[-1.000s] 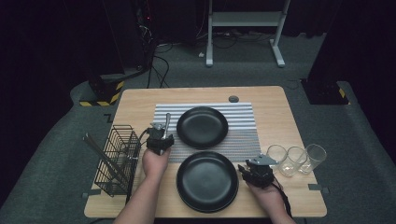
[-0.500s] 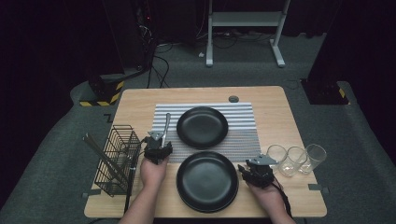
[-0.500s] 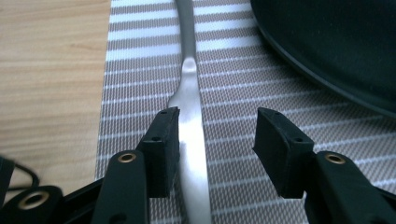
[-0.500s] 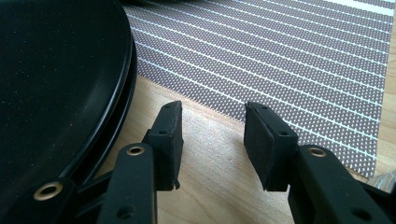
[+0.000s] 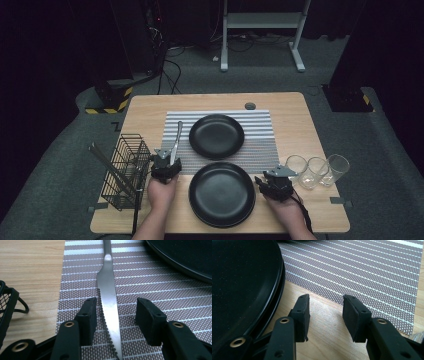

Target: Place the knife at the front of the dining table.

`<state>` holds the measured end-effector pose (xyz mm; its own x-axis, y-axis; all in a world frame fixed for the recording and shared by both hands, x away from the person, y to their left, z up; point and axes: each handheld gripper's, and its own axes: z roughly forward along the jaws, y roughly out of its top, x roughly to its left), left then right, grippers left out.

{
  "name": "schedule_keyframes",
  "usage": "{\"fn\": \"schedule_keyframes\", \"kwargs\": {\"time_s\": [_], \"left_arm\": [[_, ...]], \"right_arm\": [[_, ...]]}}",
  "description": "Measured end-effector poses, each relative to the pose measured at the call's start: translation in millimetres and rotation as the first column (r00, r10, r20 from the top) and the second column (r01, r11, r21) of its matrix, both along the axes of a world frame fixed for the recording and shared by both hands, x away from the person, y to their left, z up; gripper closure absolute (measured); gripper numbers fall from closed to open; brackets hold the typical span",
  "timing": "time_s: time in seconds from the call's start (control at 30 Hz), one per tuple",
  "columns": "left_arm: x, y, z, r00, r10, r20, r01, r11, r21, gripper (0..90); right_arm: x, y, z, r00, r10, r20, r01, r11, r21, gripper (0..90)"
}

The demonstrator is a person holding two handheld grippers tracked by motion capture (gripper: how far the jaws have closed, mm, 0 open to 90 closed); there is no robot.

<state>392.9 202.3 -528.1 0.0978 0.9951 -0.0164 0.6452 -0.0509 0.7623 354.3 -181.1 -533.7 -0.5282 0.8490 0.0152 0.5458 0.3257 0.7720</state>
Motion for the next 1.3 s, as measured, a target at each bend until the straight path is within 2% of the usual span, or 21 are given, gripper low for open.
{"fn": "schedule_keyframes", "kwargs": {"time_s": [0.27,0.47,0.8,1.3], "left_arm": [[-4.9,0.6,-2.9,0.9993,0.022,0.029,-0.021,0.9997,-0.014,60.0],[-5.4,0.9,-3.0,0.9994,0.019,0.028,-0.019,0.9997,-0.017,61.3],[-5.6,1.7,-2.9,0.9994,0.017,0.030,-0.016,0.9997,-0.019,68.8],[-6.0,1.4,-2.9,0.9995,0.012,0.030,-0.012,0.9997,-0.020,70.1]], "right_arm": [[0.1,0.2,-0.1,1.0000,0.005,0.002,-0.005,1.0000,-0.003,57.1],[-0.2,0.5,-0.1,1.0000,0.005,0.002,-0.005,1.0000,-0.005,57.2],[-0.3,0.7,-0.1,1.0000,0.004,0.002,-0.004,1.0000,-0.007,57.1],[-0.3,0.9,-0.2,1.0000,0.003,0.001,-0.003,1.0000,-0.009,57.0]]}}
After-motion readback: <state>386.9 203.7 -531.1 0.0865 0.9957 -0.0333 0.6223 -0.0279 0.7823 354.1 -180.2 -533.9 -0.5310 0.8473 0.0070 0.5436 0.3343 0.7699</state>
